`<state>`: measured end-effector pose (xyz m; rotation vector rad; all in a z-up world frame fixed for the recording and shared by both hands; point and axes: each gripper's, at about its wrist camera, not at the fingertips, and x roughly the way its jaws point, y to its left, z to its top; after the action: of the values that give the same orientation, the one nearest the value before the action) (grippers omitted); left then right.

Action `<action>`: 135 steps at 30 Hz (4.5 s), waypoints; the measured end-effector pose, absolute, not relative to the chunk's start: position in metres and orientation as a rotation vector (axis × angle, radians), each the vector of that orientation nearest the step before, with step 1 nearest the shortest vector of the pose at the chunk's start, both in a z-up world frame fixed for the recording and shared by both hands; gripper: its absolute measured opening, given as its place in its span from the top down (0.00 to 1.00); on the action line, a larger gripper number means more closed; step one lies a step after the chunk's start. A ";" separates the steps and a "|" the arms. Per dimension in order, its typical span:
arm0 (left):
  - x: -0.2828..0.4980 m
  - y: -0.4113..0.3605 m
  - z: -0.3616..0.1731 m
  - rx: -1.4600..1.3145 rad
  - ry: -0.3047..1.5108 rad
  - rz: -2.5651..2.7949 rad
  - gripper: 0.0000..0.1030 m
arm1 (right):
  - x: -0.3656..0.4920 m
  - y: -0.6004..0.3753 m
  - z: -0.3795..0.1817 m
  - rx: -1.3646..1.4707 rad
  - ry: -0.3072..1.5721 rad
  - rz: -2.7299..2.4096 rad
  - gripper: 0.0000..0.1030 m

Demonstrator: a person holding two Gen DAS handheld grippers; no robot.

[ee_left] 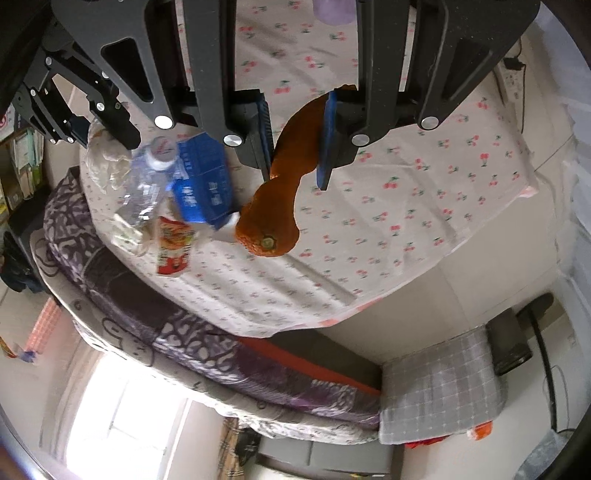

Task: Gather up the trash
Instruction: 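Carry the orange peel and white tissue to the white bin and open both tools, then grasp the clear plastic bottle with the left tool while the right tool grasps a white tissue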

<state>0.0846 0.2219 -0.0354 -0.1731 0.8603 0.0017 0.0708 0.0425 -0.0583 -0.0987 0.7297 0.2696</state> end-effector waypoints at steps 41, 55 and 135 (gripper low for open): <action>0.067 -0.014 -0.045 0.036 0.840 -0.432 0.79 | -0.002 -0.255 -0.065 0.289 0.829 -0.373 0.69; 0.043 -0.109 -0.052 0.106 0.851 -0.617 0.79 | -0.046 -0.333 -0.062 0.412 0.789 -0.624 0.20; 0.216 0.100 -0.076 0.199 1.110 -0.208 0.41 | 0.175 -0.152 -0.159 0.160 1.214 -0.120 0.33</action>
<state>0.2160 0.0998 -0.0759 0.1994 1.1095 -0.2083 0.1745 -0.1524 -0.1594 0.1605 1.2138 -0.1205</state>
